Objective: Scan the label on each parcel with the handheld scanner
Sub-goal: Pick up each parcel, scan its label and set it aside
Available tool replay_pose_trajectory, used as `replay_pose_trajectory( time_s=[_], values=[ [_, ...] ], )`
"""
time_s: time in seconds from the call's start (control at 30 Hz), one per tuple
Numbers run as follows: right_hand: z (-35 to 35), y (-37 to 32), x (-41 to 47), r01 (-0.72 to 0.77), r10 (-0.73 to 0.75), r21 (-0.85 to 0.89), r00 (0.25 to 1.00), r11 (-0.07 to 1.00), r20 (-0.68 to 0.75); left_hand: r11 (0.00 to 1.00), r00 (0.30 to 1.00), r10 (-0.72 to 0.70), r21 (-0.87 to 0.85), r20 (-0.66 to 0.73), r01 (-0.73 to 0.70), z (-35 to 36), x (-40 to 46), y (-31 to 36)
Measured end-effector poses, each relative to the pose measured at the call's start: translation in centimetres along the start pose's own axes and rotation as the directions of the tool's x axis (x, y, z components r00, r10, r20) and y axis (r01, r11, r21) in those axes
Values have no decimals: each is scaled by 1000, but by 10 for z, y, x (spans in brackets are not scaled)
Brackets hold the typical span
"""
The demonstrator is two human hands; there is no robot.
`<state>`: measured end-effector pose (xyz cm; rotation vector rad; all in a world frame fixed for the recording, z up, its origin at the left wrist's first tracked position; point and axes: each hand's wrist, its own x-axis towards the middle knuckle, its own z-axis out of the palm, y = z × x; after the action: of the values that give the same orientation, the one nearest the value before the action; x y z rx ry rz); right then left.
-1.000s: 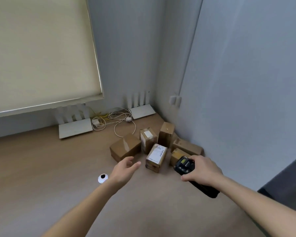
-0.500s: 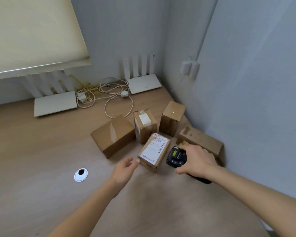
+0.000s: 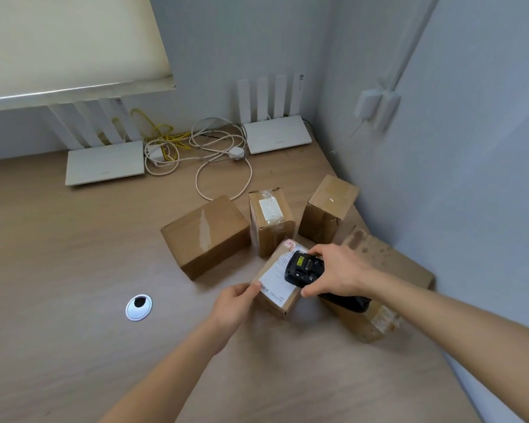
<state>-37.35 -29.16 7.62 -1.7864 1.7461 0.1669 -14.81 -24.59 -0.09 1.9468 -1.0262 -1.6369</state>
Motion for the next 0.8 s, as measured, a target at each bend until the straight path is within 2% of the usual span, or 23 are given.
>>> replay_pose_trajectory(
  time_s=[0.17,0.3,0.43,0.6,0.8],
  values=[
    [8,6,-6,-10,19,181,999,983,-46,988,998,-38,-150,-39,32,3,-8,-12],
    [14,0,-23,-6,22,264,998,964,-58,975,995,20,-219,-101,-42,-2,-23,-17],
    [16,-19,-51,33,3,281,992,959,-128,952,987,77,-284,-144,-116,-19,-47,-16],
    [13,-62,-106,94,-38,320,984,943,-176,915,964,188,-325,-187,-241,-60,-103,-12],
    [-3,-143,-198,171,-74,313,952,934,-299,843,919,338,-369,-205,-392,-132,-207,-4]
  ],
)
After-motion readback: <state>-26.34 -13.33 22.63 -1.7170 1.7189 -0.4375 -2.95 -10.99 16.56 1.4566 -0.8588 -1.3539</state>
